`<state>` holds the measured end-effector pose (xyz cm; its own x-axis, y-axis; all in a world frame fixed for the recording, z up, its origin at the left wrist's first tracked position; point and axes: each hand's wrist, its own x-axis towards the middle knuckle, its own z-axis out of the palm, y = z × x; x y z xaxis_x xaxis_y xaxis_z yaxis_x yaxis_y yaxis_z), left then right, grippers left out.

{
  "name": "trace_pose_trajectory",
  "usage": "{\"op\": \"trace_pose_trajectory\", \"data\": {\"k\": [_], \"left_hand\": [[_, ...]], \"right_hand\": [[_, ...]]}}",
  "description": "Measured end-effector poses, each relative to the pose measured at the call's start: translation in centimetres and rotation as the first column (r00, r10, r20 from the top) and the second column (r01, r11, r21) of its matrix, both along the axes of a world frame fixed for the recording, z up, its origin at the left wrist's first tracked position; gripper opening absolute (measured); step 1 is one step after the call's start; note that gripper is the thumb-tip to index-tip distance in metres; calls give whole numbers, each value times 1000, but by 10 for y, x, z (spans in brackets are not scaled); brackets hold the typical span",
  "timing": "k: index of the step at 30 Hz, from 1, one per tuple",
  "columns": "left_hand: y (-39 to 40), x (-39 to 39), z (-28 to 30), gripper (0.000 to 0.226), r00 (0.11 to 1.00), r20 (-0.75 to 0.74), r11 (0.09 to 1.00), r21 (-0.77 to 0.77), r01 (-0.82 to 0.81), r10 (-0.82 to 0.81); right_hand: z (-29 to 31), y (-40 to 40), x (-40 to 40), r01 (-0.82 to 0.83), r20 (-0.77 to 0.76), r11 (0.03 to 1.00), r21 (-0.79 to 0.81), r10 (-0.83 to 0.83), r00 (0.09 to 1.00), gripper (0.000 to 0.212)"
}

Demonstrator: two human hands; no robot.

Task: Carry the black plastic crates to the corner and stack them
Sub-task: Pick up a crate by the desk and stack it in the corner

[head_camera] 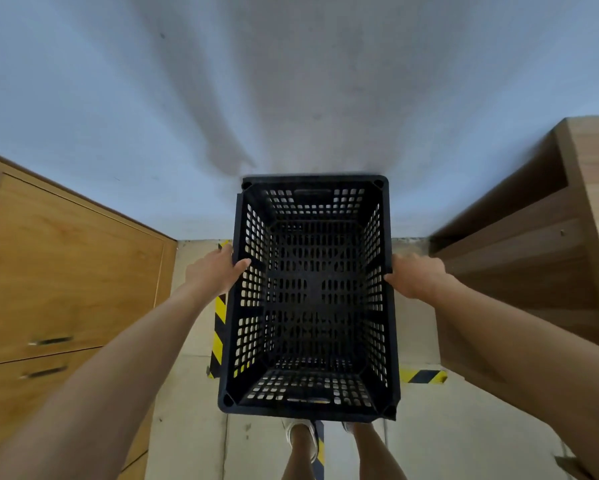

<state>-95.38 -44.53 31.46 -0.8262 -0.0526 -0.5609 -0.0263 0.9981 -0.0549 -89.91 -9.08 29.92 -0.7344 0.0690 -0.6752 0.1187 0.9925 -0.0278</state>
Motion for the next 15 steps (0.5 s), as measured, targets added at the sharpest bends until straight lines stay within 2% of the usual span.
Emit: {"op": "trace_pose_trajectory", "data": {"k": [4, 8, 12, 15], "left_hand": [[17, -1, 60, 54, 984, -28, 984, 13, 176, -176], [26, 0, 107, 59, 968, -18, 963, 101, 252, -251], [39, 2, 140, 62, 929, -15, 924, 100, 368, -369], [46, 1, 155, 61, 871, -27, 867, 83, 491, -491]], "right_hand": [[60, -7, -19, -76, -10, 994, -78, 76, 997, 39], [124, -10, -28, -139, -35, 981, -135, 136, 990, 31], [158, -12, -15, -69, -72, 976, -208, 55, 996, 31], [177, -16, 4, 2, -73, 979, -206, -17, 997, 36]]}}
